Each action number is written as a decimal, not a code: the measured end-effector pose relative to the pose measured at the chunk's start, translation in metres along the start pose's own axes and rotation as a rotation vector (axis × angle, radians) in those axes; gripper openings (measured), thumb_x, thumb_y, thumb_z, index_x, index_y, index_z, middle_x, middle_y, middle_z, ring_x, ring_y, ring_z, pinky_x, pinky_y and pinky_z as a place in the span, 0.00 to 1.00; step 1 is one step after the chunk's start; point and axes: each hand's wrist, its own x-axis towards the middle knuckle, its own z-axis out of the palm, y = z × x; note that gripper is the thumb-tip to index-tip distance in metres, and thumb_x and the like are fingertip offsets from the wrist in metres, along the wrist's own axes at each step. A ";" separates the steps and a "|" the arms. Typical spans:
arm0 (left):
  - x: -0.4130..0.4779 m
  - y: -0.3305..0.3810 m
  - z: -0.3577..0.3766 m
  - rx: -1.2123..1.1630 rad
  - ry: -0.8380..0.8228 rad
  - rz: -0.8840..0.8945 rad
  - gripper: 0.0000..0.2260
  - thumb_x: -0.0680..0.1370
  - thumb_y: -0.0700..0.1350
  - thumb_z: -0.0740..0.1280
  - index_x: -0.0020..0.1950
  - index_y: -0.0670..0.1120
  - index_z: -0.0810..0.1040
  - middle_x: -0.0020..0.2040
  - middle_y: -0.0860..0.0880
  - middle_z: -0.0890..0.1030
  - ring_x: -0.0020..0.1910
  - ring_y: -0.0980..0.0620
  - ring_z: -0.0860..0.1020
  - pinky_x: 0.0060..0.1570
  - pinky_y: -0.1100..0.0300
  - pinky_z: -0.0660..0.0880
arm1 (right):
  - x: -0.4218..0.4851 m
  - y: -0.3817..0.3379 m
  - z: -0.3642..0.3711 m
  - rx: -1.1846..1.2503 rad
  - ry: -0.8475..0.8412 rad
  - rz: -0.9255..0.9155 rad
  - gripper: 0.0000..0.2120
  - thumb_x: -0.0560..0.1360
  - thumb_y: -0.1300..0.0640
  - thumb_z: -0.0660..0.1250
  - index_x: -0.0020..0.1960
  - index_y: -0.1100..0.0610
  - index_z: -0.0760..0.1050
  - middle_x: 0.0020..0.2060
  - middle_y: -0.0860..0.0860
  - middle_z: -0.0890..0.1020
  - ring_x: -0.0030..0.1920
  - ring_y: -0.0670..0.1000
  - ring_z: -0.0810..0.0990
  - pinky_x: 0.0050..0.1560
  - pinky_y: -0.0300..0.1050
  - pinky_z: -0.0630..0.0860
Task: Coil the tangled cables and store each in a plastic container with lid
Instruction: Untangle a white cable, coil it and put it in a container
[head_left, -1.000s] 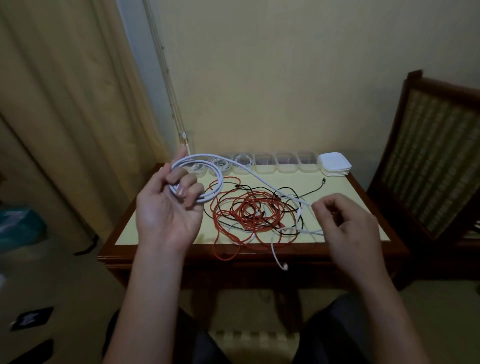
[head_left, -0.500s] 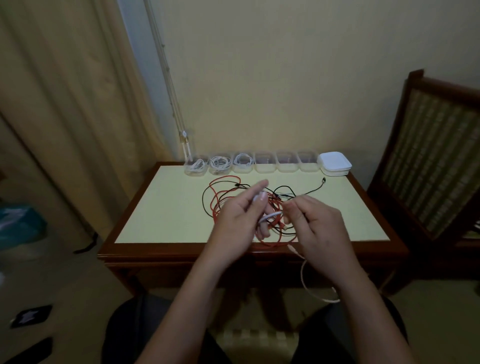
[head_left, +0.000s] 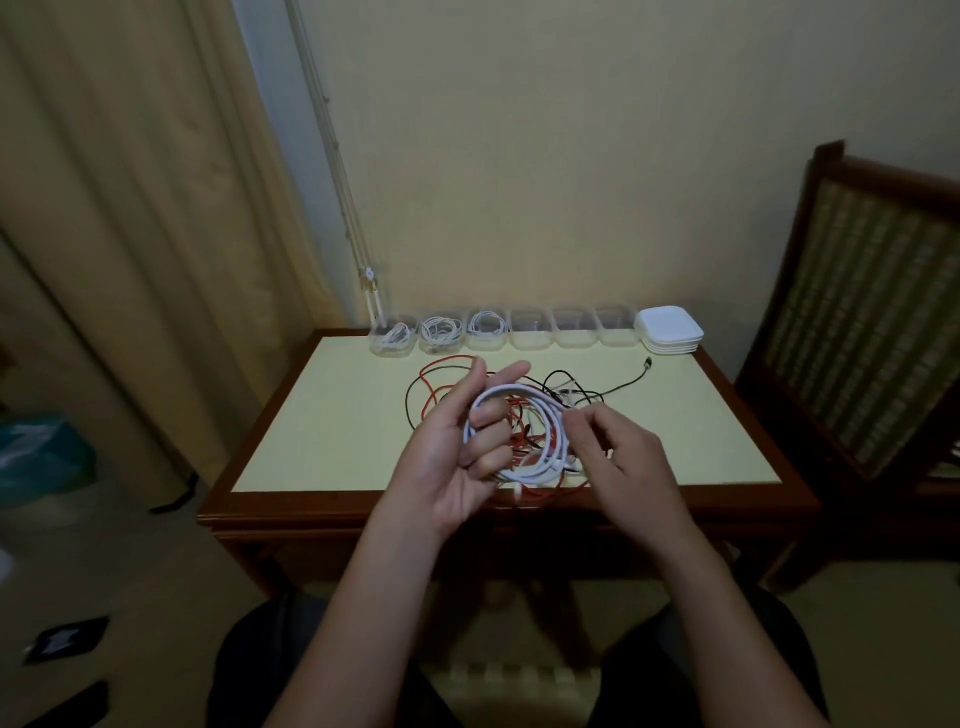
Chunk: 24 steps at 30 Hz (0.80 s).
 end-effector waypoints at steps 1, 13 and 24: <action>0.000 0.000 0.000 0.017 0.015 0.011 0.17 0.79 0.49 0.63 0.61 0.40 0.79 0.28 0.54 0.62 0.21 0.58 0.51 0.21 0.66 0.46 | 0.001 0.009 0.001 -0.028 0.003 -0.005 0.14 0.83 0.48 0.61 0.44 0.53 0.77 0.39 0.48 0.81 0.41 0.47 0.79 0.42 0.47 0.75; -0.006 0.016 -0.011 -0.136 -0.131 0.015 0.13 0.81 0.44 0.65 0.63 0.40 0.79 0.28 0.53 0.66 0.22 0.58 0.53 0.19 0.65 0.53 | 0.022 0.070 0.014 -0.429 -0.237 0.244 0.11 0.83 0.50 0.62 0.51 0.54 0.80 0.45 0.55 0.83 0.49 0.57 0.79 0.50 0.50 0.76; -0.011 0.034 -0.021 -0.257 -0.292 0.014 0.13 0.82 0.42 0.66 0.65 0.39 0.77 0.31 0.53 0.63 0.24 0.58 0.58 0.21 0.63 0.58 | 0.052 0.040 -0.020 -0.143 0.296 0.172 0.03 0.76 0.55 0.74 0.43 0.51 0.83 0.37 0.42 0.84 0.40 0.45 0.83 0.44 0.42 0.77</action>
